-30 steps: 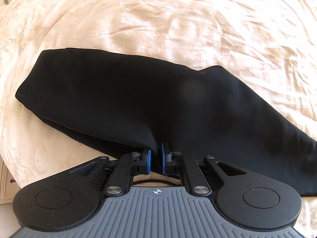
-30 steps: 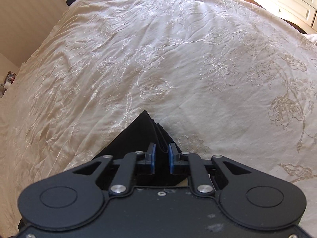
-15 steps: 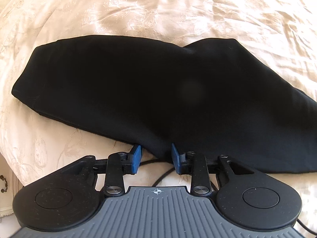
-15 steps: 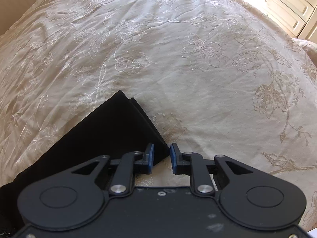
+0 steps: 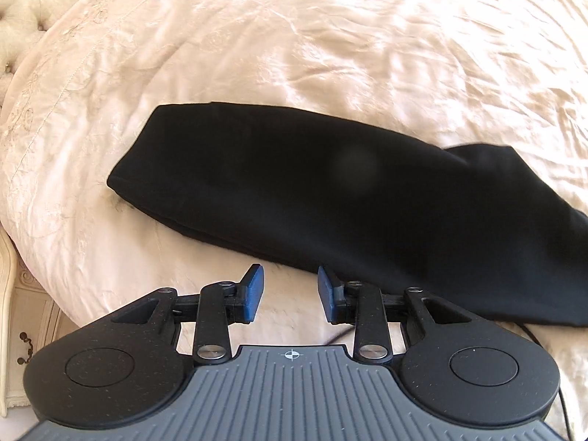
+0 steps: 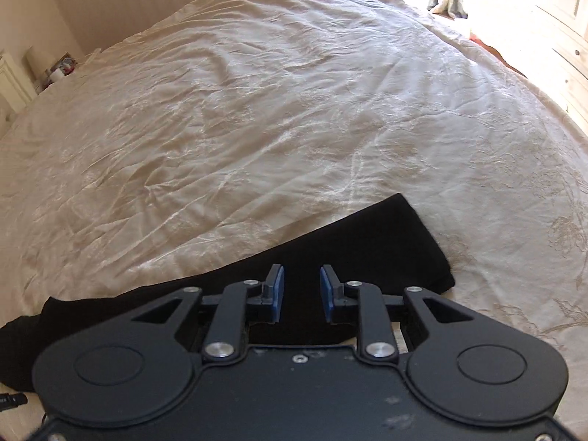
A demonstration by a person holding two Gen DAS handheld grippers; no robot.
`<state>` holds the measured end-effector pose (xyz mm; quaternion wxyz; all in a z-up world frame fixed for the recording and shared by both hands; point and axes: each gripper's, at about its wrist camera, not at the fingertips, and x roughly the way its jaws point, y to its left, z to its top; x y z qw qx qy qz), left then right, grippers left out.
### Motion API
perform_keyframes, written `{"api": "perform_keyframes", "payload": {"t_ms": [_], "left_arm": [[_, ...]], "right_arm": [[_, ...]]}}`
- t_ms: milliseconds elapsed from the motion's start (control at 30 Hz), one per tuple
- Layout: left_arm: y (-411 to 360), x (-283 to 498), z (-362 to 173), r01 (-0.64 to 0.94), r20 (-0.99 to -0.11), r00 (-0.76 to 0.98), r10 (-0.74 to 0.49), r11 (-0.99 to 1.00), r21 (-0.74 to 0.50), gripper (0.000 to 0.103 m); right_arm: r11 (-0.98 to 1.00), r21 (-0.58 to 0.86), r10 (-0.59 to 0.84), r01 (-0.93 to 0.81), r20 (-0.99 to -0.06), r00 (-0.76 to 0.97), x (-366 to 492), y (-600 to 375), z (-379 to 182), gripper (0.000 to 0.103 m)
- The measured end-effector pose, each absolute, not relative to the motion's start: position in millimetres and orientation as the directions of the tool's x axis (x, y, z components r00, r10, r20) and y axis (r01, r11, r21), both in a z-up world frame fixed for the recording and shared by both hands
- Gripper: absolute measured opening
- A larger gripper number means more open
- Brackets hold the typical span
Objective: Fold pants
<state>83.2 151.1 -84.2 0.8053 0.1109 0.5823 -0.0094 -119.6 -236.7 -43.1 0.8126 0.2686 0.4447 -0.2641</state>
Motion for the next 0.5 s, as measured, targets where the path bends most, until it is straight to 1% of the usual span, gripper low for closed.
{"api": "perform_keyframes", "payload": {"t_ms": [167,300,367,500], "left_arm": [[178.0,124.5,-85.1,0.167,-0.942,0.32,0.102,0.973,0.162,0.032],[190.2,148.1,-85.2,0.211,-0.939,0.331,0.091,0.963,0.167,0.032],[197.0,157.8,-87.7,0.239,-0.938,0.335,0.087,0.955,0.174,0.032],[213.9,177.2,-101.3,0.269,-0.939,0.328,0.104,0.943,0.199,0.032]], "right_arm": [[0.793,0.294,-0.009,0.533,-0.87,0.493,-61.1,-153.8,-48.3,0.028],[0.847,0.356,0.15,0.395,-0.873,0.465,-8.2,-73.9,-62.3,0.028],[0.869,0.362,0.193,0.336,-0.875,0.444,16.6,-35.1,-70.2,0.028],[0.892,0.359,0.224,0.274,-0.878,0.423,57.0,18.3,-82.9,0.028]]}}
